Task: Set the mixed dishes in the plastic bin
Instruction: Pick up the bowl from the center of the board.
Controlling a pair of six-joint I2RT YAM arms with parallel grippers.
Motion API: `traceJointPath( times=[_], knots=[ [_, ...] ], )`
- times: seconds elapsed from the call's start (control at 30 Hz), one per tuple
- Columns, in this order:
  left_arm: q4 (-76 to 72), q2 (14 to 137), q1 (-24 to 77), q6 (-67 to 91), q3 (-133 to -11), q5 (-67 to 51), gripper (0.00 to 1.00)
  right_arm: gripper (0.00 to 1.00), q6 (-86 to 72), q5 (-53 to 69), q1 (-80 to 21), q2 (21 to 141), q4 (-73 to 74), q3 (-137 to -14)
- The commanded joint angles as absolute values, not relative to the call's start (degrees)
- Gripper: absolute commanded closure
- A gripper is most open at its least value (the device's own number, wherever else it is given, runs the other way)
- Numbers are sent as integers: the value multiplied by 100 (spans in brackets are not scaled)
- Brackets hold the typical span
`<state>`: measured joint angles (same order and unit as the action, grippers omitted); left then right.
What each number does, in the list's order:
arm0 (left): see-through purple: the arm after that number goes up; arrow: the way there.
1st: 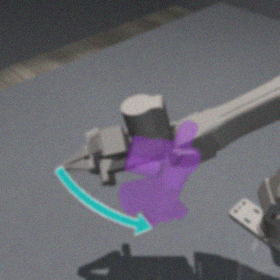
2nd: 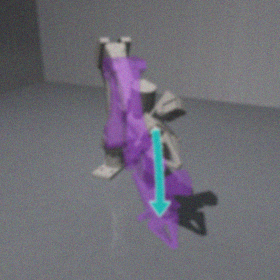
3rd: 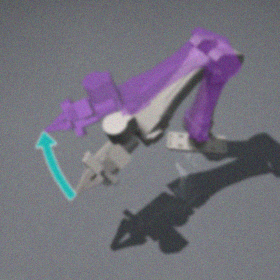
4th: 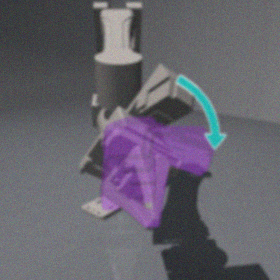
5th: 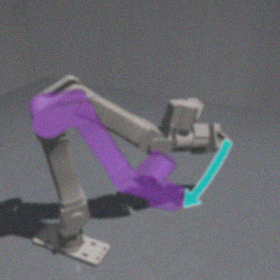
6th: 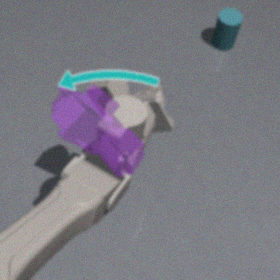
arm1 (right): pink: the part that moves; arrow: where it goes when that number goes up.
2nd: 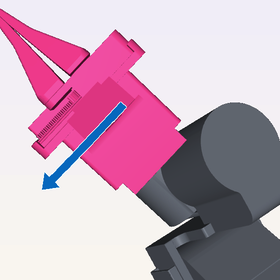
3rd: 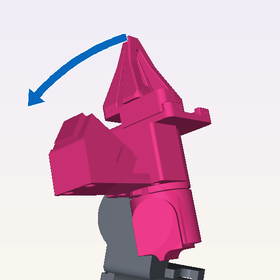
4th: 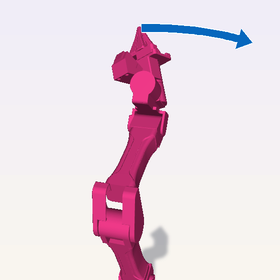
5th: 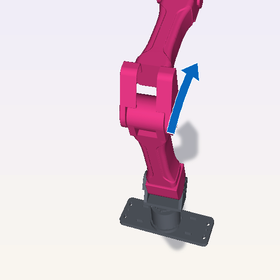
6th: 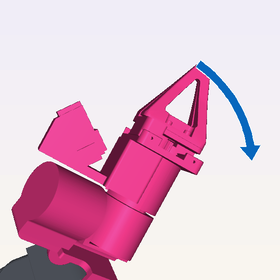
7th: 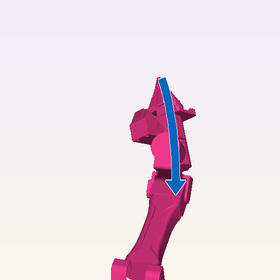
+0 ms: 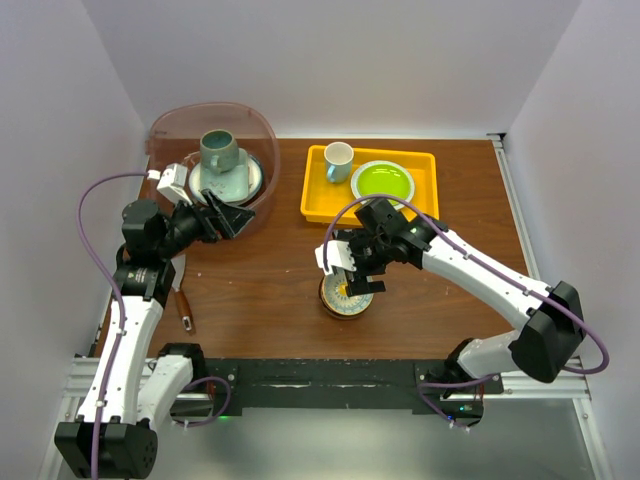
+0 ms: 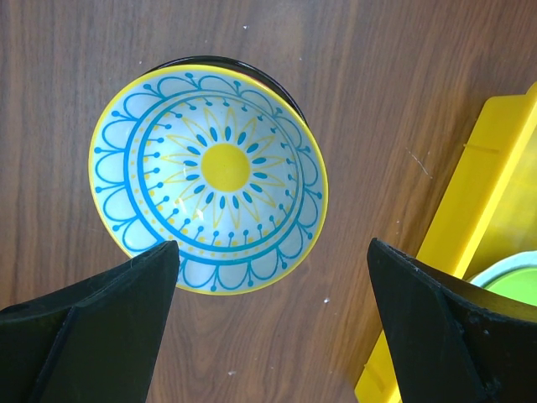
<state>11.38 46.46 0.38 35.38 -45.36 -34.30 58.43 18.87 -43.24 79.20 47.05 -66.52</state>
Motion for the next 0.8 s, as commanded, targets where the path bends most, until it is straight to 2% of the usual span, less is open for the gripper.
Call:
traceJointPath(
  times=[0.0, 0.77],
  knots=[
    [1020, 4597, 0, 3480, -4553, -3524, 0, 2, 5950, 1802, -4377, 7901, 4579, -6803],
    [1081, 4597, 0, 3454, -4597, -3524, 0, 2, 6047, 2083, -4368, 7919, 4667, -6803]
  ],
)
